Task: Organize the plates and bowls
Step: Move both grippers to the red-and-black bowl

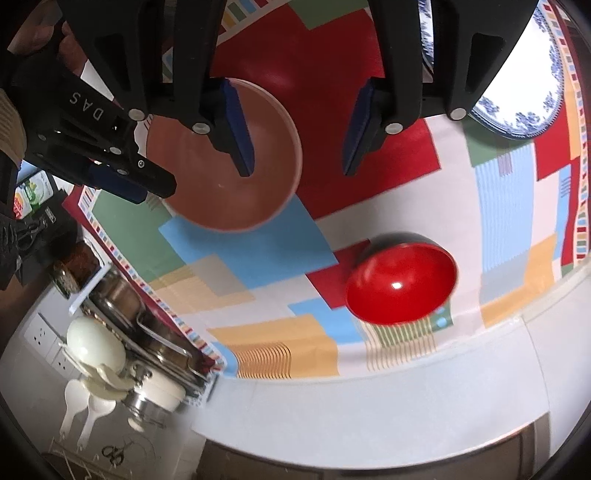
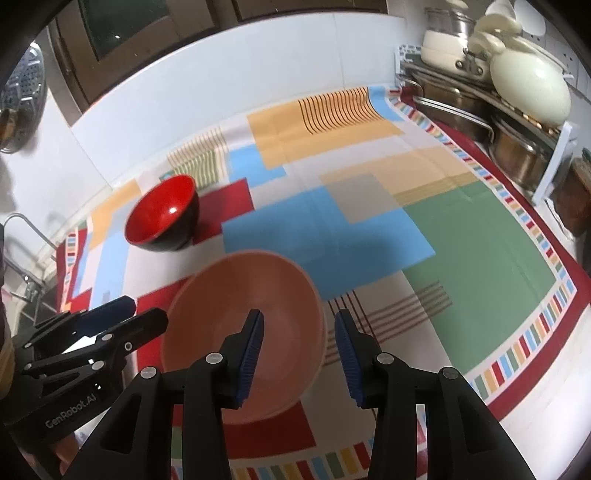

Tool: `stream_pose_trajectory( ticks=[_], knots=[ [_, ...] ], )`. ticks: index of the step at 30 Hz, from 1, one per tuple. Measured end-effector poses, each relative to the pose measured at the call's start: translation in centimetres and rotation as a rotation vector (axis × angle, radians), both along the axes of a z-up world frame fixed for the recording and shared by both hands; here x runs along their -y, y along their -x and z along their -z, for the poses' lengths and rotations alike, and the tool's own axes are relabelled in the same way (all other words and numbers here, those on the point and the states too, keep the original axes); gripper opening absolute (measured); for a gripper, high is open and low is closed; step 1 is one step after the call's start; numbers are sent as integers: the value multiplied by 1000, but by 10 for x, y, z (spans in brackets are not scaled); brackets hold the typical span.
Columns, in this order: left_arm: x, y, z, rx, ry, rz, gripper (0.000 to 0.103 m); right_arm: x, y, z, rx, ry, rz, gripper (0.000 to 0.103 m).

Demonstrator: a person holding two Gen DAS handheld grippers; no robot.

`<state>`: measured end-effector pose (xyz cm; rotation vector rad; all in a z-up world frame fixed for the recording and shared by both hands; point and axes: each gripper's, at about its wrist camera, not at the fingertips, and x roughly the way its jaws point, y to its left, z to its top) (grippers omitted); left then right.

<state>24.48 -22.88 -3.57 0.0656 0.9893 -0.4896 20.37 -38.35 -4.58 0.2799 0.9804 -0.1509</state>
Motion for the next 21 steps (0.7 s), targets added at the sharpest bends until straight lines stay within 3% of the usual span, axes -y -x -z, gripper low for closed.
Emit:
stream_pose_trajectory(
  ticks=[9,21],
  knots=[
    [-24,-16,-17,61,3,-73,54,-13,-25,-25,91,-11,-59,41],
    [-62,-53,-29,114,-12,-172,54,-45,-82,-41,132,-2,-179,41]
  ],
)
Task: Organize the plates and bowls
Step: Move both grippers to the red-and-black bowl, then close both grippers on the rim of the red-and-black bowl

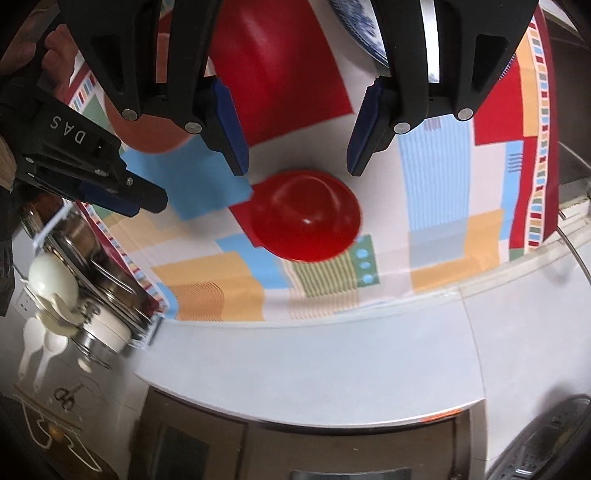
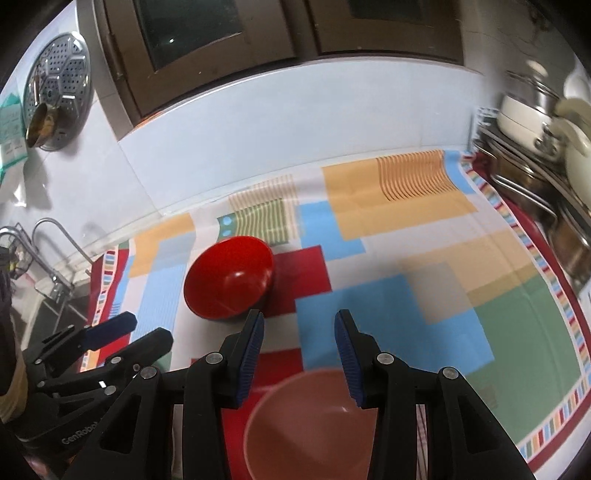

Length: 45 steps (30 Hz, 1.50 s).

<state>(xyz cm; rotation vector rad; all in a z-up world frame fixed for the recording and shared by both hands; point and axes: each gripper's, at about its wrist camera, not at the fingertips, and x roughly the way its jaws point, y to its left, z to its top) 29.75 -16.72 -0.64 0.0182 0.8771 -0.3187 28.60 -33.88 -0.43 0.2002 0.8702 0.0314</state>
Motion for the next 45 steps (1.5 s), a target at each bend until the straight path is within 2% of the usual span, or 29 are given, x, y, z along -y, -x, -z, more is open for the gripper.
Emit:
stream_pose_trajectory(
  ticks=[13,33,41,45],
  knots=[
    [-24,-45,13,-20,-37,-39,54,-28,-57,10,-75,34,-99,41],
    [-18,-114,71,-133,-107,47,53,-47,-128,64,-268,64,-173,41],
    [-11,-126,90,-192,-103,80,42,-52,-140,78,-316,72,-194,34],
    [-9,-128,94,-205,-100,89,35,-51,-143,85,-342,60,-195,27]
  ],
)
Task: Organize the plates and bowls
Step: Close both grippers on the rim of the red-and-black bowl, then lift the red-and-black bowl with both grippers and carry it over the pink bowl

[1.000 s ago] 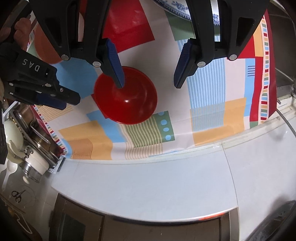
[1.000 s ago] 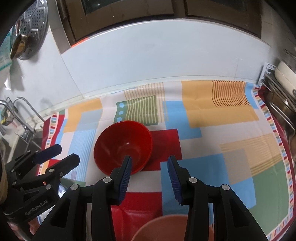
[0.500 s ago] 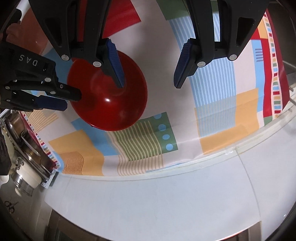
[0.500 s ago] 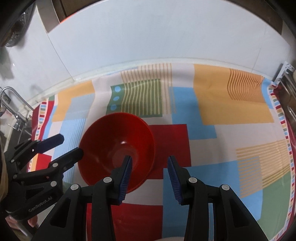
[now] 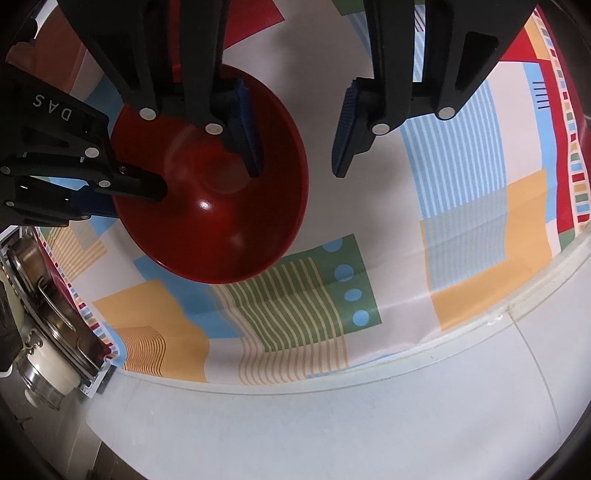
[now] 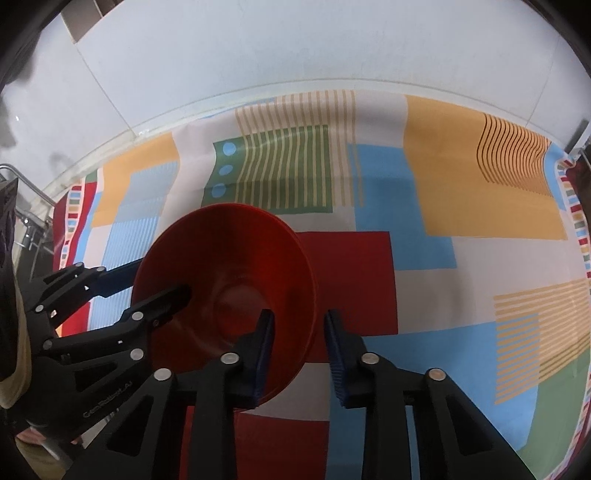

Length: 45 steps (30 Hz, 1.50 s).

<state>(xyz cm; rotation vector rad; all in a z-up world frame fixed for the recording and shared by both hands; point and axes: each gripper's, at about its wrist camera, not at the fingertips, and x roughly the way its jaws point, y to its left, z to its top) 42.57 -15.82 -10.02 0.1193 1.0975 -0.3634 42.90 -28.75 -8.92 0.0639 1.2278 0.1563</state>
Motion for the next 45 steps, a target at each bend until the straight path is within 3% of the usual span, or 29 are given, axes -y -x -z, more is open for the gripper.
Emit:
stream_pose_trajectory(
  ticks=[8,26,45],
  knots=[
    [4,-1,4,-31,19,11,17,-2,-1,5,-18,1,-6,17],
    [6,9,-15,-7,37,8,16,3,6,-11,-4,-11,33,14],
    [39,72,-67,78,65,97,17,35,72,-67,105,-16,92,14]
  ],
)
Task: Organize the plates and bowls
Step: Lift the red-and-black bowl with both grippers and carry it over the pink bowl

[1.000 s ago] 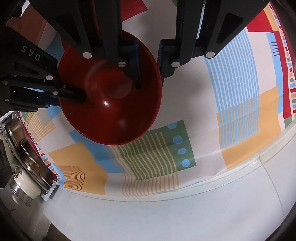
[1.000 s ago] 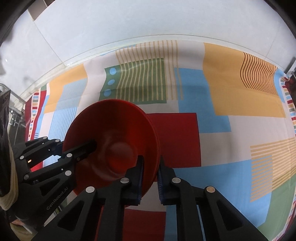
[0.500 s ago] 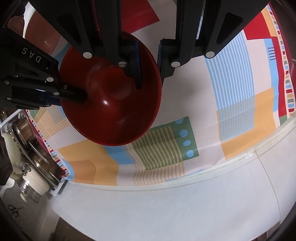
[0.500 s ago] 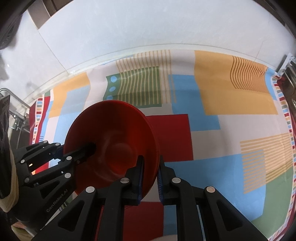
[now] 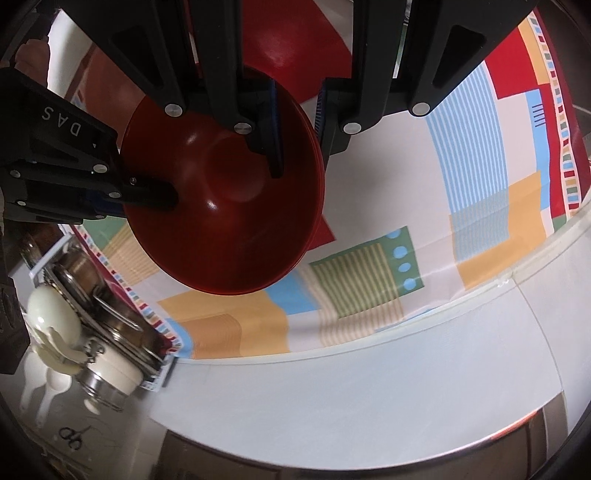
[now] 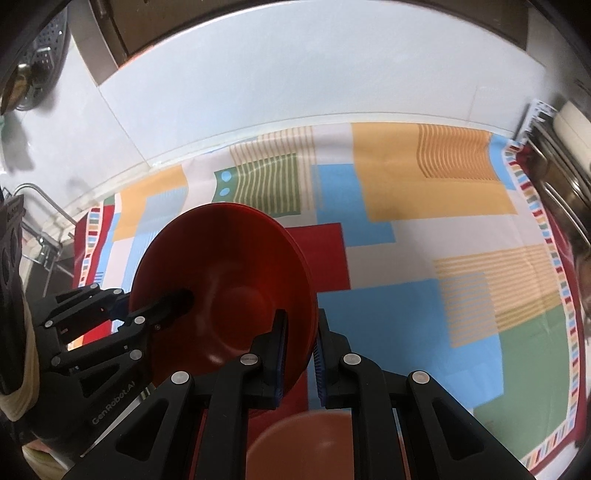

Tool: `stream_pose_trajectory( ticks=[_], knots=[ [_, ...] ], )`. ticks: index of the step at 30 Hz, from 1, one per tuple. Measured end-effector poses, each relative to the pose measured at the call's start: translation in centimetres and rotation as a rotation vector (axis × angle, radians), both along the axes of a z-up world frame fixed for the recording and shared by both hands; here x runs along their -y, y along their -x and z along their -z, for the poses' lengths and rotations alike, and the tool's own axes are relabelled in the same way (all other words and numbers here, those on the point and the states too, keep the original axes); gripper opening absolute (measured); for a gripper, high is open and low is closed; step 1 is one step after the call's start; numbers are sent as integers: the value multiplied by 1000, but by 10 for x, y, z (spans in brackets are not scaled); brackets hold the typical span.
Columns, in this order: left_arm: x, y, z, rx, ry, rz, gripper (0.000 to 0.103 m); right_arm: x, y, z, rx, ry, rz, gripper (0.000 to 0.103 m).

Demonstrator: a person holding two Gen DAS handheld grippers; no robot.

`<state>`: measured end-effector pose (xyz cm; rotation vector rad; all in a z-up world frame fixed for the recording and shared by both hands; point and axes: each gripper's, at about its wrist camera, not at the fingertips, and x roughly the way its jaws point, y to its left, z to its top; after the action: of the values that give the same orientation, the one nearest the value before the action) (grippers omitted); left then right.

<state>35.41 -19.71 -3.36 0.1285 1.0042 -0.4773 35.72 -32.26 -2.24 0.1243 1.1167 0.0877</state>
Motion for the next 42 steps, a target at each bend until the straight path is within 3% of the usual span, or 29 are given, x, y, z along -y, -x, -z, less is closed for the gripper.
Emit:
stream_pose_trajectory(
  ticks=[18,42],
  knots=[
    [33,59,-16,7,38,108,17,37,76,-25,61,14,109,14],
    [56,100,22,-109,12,156,17,63,127,10,-38,-17,159,15]
  ],
)
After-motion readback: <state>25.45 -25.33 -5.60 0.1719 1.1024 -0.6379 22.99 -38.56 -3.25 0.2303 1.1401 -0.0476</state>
